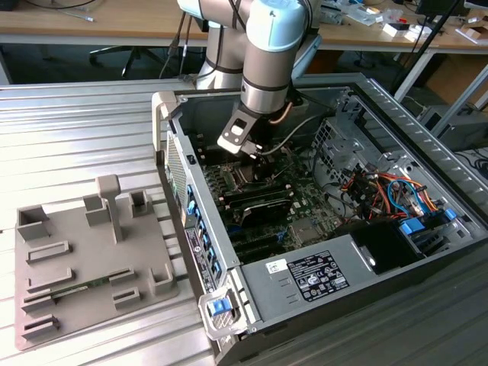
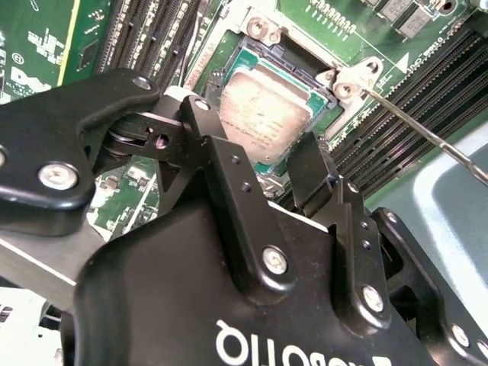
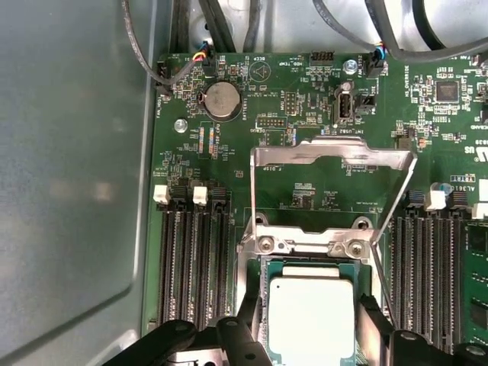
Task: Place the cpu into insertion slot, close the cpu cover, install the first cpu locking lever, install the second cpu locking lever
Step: 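Place the cpu into insertion slot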
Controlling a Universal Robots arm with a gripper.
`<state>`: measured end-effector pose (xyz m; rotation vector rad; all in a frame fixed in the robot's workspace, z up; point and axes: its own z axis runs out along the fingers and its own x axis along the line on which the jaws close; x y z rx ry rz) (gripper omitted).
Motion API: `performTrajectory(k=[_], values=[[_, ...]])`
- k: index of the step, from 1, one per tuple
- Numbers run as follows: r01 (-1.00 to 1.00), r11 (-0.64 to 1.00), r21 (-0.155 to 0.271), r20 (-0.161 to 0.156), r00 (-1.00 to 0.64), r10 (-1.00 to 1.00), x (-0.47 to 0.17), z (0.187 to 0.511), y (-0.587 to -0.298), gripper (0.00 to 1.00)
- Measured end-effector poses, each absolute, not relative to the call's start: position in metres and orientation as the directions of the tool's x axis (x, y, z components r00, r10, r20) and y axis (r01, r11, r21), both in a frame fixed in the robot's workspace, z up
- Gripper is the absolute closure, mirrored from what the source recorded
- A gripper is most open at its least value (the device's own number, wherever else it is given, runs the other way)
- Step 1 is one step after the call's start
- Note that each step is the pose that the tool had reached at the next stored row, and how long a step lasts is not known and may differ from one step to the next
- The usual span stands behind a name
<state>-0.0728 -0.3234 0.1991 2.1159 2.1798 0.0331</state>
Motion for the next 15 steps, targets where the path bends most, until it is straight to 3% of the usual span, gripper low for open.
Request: performTrajectory(k=[15], values=[[0.997, 0.036, 0.071, -0.058, -0.032, 0.998, -0.065, 0.208, -0.324, 0.38]])
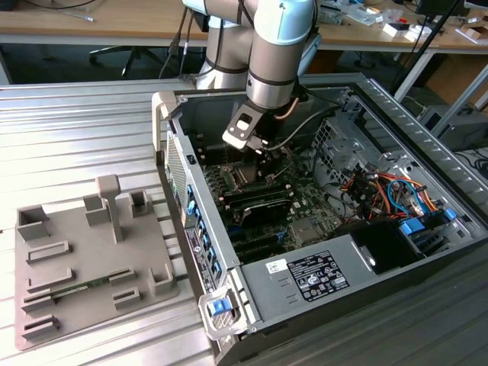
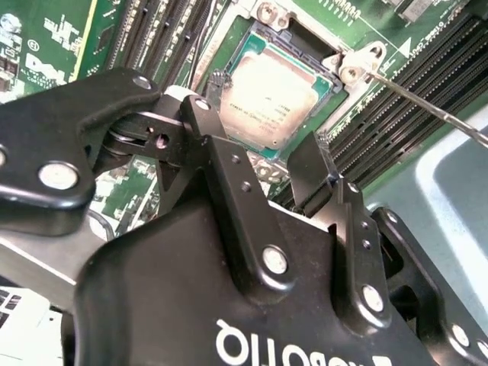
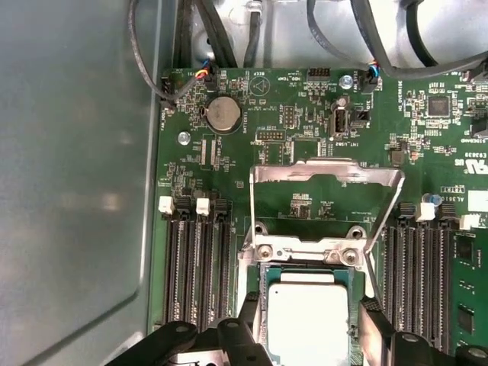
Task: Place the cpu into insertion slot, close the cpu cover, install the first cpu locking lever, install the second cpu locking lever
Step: 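Place the cpu into insertion slot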
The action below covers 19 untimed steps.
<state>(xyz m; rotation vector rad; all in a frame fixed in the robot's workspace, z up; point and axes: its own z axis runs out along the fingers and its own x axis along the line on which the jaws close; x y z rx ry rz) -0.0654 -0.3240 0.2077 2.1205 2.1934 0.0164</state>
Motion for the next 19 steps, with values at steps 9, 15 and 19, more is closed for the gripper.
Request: performTrajectory(k=[9, 15, 19], values=[[0.996, 0.066, 0.065, -0.055, -0.063, 0.996, -0.065, 0.201, -0.324, 0.38], [0.996, 0.066, 0.065, -0.053, -0.063, 0.997, -0.065, 0.206, -0.324, 0.38], [0.996, 0.067, 0.065, -0.054, -0.063, 0.997, -0.065, 0.214, -0.324, 0.38]])
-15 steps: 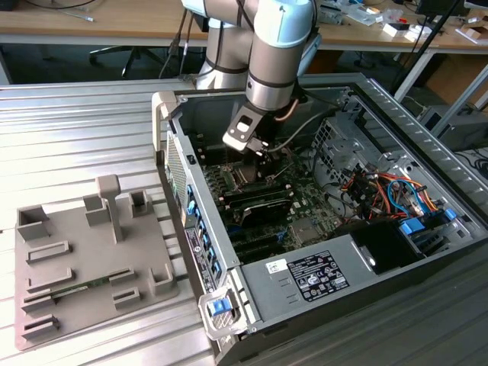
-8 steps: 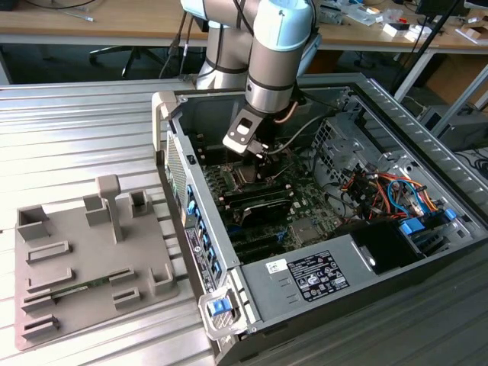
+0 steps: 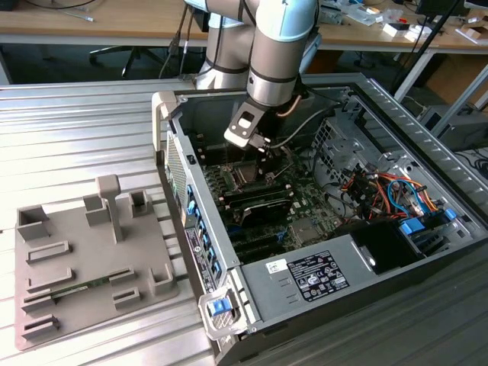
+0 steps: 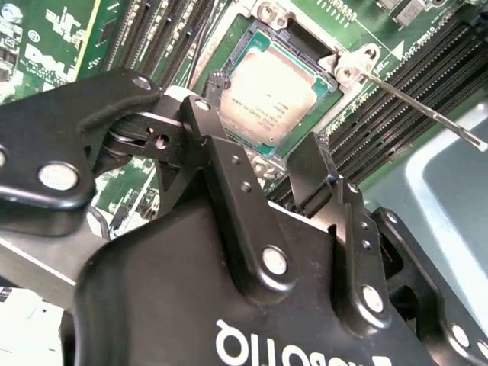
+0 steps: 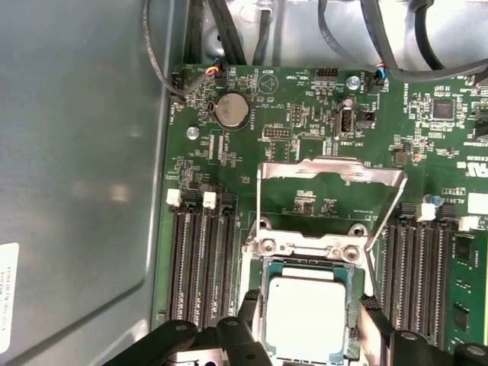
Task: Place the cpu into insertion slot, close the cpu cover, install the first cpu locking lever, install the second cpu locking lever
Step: 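Place the cpu into insertion slot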
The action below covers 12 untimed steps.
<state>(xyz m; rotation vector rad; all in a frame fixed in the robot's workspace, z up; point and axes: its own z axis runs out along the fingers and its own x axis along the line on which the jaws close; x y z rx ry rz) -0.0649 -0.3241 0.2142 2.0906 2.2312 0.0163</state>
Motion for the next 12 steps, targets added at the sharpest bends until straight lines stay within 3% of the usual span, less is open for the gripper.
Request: performTrajectory(k=[1, 7, 8, 10, 12], values=[[0.996, 0.066, 0.064, -0.057, -0.063, 0.996, -0.0647, 0.2143, -0.3232, 0.38], [0.996, 0.067, 0.062, -0.071, -0.063, 0.995, -0.0645, 0.2126, -0.3218, 0.77], [0.996, 0.068, 0.062, -0.073, -0.063, 0.995, -0.0646, 0.2118, -0.3218, 0.77], [0.996, 0.068, 0.060, -0.075, -0.063, 0.995, -0.0646, 0.2093, -0.3221, 0.89], [0.996, 0.068, 0.057, -0.075, -0.063, 0.995, -0.0645, 0.2069, -0.3239, 0.89]])
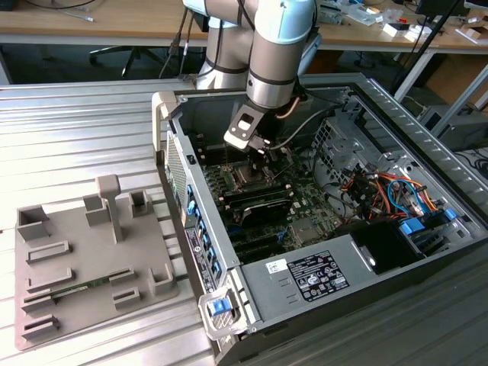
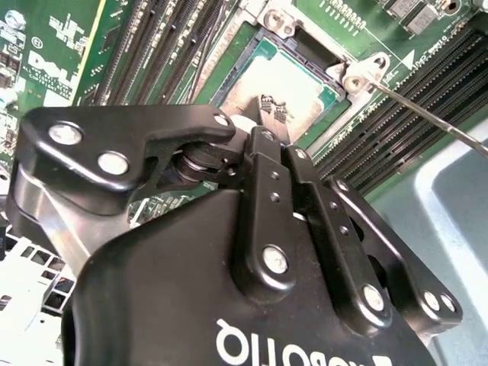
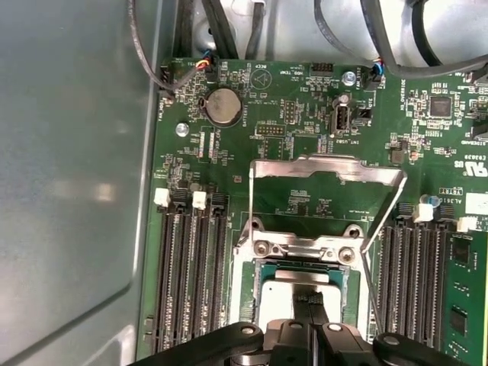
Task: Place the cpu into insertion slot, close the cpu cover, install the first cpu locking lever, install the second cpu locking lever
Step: 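Place the cpu into insertion slot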
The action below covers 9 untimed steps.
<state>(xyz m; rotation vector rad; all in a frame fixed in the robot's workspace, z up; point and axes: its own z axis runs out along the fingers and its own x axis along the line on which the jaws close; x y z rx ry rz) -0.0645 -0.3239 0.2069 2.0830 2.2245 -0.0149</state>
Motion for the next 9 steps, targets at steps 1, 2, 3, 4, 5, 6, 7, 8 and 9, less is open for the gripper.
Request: performTrajectory(k=[1, 2, 3, 4, 5, 6, 7, 8, 9], values=[[0.996, 0.068, 0.056, -0.075, -0.063, 0.995, -0.0642, 0.2064, -0.3240, 0.89], [0.996, 0.068, 0.055, -0.075, -0.063, 0.995, -0.0639, 0.2060, -0.3241, 0.89], [0.996, 0.068, 0.053, -0.075, -0.064, 0.995, -0.0634, 0.2051, -0.3242, 0.89], [0.996, 0.068, 0.052, -0.075, -0.064, 0.995, -0.0632, 0.2043, -0.3243, 0.89], [0.996, 0.068, 0.052, -0.075, -0.064, 0.995, -0.0631, 0.2034, -0.3244, 0.89], [0.996, 0.067, 0.052, -0.075, -0.064, 0.995, -0.0630, 0.2028, -0.3243, 0.89], [0.996, 0.067, 0.052, -0.074, -0.064, 0.995, -0.0630, 0.2022, -0.3243, 0.89], [0.996, 0.068, 0.052, -0.074, -0.064, 0.995, -0.0629, 0.2023, -0.3244, 0.89], [0.996, 0.068, 0.052, -0.075, -0.064, 0.995, -0.0628, 0.2032, -0.3243, 0.89]])
